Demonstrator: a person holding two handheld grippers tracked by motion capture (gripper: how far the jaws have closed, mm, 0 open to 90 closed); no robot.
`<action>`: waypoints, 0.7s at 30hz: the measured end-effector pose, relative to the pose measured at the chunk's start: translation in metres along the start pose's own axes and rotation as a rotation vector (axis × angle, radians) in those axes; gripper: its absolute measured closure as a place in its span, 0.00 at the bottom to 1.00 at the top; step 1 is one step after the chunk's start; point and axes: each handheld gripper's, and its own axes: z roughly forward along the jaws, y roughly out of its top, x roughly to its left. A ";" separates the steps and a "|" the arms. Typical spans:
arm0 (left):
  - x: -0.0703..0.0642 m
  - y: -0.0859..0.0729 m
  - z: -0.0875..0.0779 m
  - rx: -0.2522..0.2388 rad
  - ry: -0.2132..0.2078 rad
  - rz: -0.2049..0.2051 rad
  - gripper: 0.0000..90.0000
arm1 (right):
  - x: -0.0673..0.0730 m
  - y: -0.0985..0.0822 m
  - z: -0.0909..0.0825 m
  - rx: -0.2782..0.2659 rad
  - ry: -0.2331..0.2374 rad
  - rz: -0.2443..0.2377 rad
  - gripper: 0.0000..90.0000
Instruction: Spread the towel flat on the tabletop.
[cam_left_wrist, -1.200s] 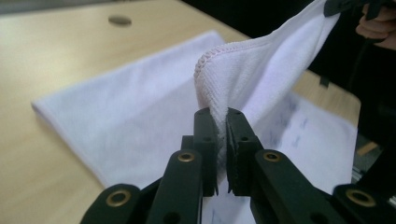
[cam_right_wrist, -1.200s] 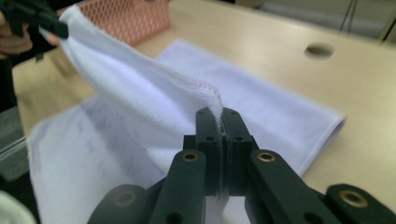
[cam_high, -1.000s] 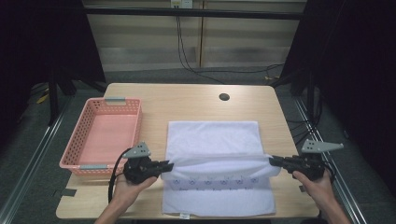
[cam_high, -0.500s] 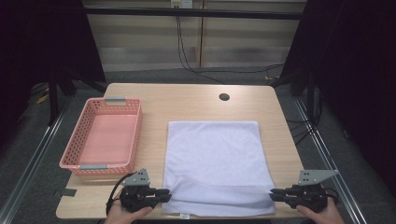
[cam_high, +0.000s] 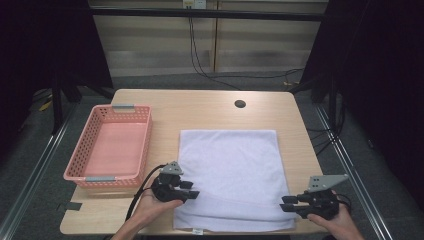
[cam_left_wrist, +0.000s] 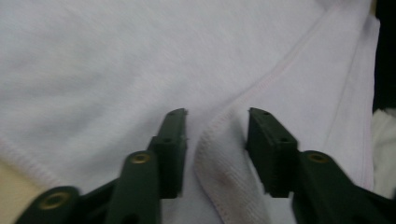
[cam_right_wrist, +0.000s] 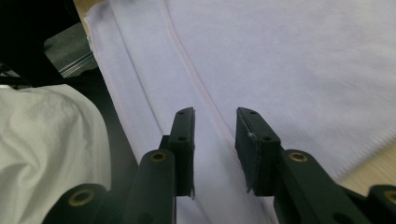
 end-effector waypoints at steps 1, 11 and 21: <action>-0.002 -0.001 0.001 0.031 0.010 0.027 0.74 | -0.001 0.003 0.006 0.008 0.010 -0.006 0.73; -0.033 -0.025 -0.032 -0.057 -0.079 0.083 0.93 | 0.000 0.001 0.043 0.165 0.046 -0.023 0.89; -0.061 -0.051 -0.057 -0.082 -0.177 0.100 0.82 | 0.027 -0.006 0.010 0.087 0.147 -0.066 0.84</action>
